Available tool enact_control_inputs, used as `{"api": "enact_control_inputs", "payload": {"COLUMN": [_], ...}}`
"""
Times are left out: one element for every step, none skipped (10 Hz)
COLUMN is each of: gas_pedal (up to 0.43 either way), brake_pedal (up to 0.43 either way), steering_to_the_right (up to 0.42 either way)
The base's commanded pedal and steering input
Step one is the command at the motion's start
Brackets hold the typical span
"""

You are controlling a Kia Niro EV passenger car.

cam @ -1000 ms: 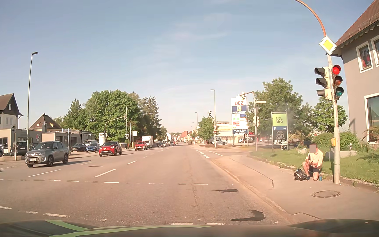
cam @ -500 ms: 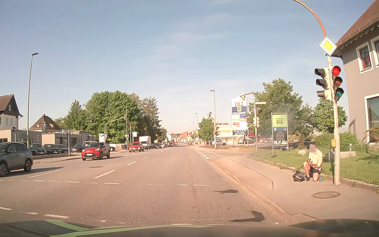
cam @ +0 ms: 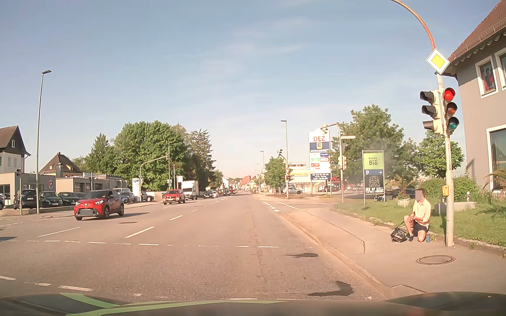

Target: Follow the waypoints while adhering to traffic rules and regulations

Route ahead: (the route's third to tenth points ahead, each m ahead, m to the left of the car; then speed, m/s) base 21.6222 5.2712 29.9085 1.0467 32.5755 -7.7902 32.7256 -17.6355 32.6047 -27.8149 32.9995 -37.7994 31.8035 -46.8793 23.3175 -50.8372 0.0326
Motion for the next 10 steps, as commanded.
{"api": "enact_control_inputs", "payload": {"gas_pedal": [0.0, 0.0, 0.0, 0.0, 0.0, 0.0, 0.0, 0.0, 0.0, 0.0], "brake_pedal": [0.28, 0.28, 0.28, 0.28, 0.28, 0.28, 0.287, 0.287, 0.287, 0.287], "steering_to_the_right": [-0.001, 0.0, -0.001, -0.001, -0.001, -0.001, 0.0, -0.001, 0.0, 0.0]}}
